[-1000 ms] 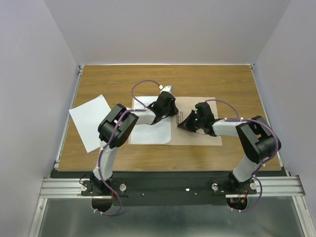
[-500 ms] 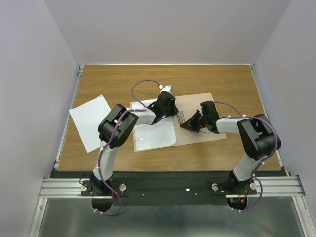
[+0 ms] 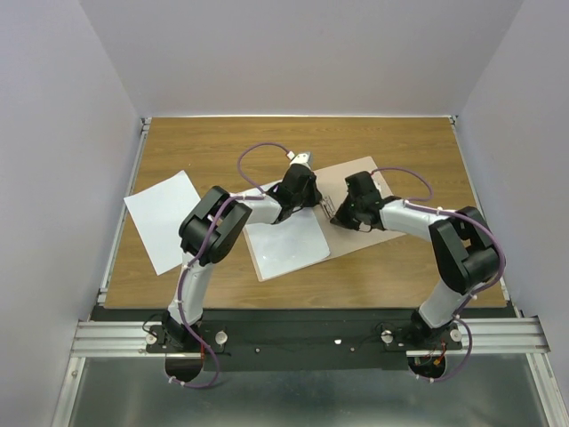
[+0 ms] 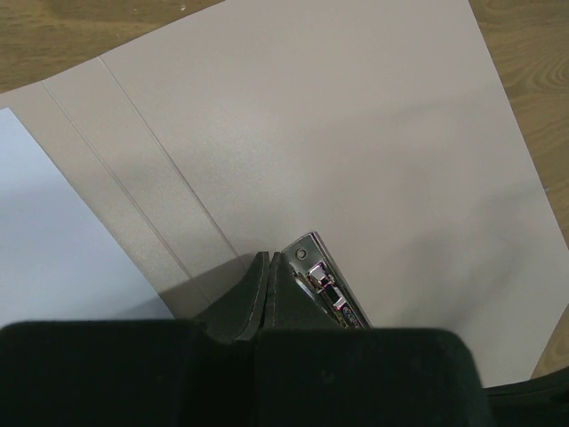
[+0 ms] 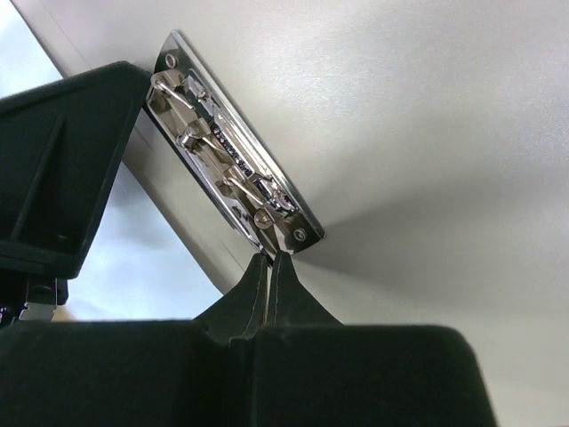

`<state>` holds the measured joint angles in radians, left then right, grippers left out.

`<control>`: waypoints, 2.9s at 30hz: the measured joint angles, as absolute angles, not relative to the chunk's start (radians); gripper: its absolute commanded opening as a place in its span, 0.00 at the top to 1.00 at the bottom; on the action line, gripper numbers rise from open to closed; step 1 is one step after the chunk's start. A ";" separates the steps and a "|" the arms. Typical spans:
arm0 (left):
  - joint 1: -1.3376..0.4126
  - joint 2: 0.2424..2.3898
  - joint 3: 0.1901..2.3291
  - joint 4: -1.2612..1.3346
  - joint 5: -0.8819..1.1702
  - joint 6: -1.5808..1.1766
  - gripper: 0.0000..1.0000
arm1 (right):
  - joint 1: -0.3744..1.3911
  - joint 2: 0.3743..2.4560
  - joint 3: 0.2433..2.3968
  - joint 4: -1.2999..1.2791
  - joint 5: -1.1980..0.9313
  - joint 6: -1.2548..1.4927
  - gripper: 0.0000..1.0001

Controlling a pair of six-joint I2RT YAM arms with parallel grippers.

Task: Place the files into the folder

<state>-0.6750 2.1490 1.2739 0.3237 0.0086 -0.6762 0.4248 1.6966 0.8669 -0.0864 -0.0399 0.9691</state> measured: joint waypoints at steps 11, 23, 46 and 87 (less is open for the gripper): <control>-0.671 2.153 1.274 0.333 0.008 -0.675 1.00 | 0.569 1.716 0.993 -0.241 0.250 0.817 0.99; -0.672 2.156 1.274 0.345 0.008 -0.675 1.00 | 0.487 1.734 0.995 -0.257 0.180 0.878 0.99; -0.664 2.159 1.273 0.361 -0.012 -0.632 1.00 | 0.247 1.879 1.076 -0.272 -0.247 0.927 0.99; -0.695 1.444 1.095 -0.002 -0.274 -0.617 0.22 | 0.429 1.007 0.755 -0.212 0.575 0.785 0.00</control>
<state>-0.6952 1.4437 1.0946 -0.0025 -0.2737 -0.6170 0.4286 1.0073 0.7547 -0.2115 0.5755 0.7853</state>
